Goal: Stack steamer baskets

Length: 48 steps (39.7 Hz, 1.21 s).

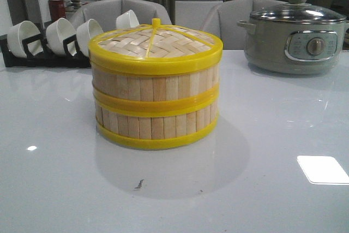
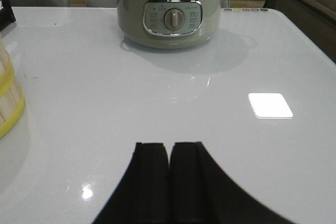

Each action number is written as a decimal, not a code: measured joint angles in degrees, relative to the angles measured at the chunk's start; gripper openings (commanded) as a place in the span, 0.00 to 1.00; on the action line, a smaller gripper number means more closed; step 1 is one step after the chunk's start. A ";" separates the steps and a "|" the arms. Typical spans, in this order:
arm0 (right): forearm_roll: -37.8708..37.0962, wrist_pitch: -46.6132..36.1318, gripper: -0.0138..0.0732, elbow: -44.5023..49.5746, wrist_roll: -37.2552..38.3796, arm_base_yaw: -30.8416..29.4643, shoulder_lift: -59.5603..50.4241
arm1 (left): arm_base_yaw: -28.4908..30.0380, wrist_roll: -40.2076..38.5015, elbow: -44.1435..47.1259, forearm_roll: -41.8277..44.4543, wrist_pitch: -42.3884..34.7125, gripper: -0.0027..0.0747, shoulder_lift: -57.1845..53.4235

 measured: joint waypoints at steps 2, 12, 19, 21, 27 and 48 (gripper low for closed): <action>0.00 0.00 0.19 0.00 0.00 0.00 0.00 | 2.07 0.00 2.37 0.00 -4.01 0.14 -2.10; 0.10 0.00 0.19 0.00 0.00 0.00 0.00 | 8.35 0.00 22.49 -5.41 -23.25 0.14 -14.89; 0.10 0.00 0.19 0.00 0.00 0.00 0.00 | 10.73 0.00 34.18 -10.35 -27.11 0.14 -22.37; 0.10 0.00 0.19 0.00 0.00 0.00 0.00 | 11.28 0.00 36.42 -10.96 -27.22 0.14 -24.08; 0.10 0.00 0.19 0.00 0.00 0.00 0.00 | 11.83 0.00 38.64 -11.81 -26.81 0.14 -27.79; 0.10 0.00 0.19 0.00 0.00 0.00 0.00 | 11.84 0.00 38.64 -9.16 -22.53 0.14 -29.15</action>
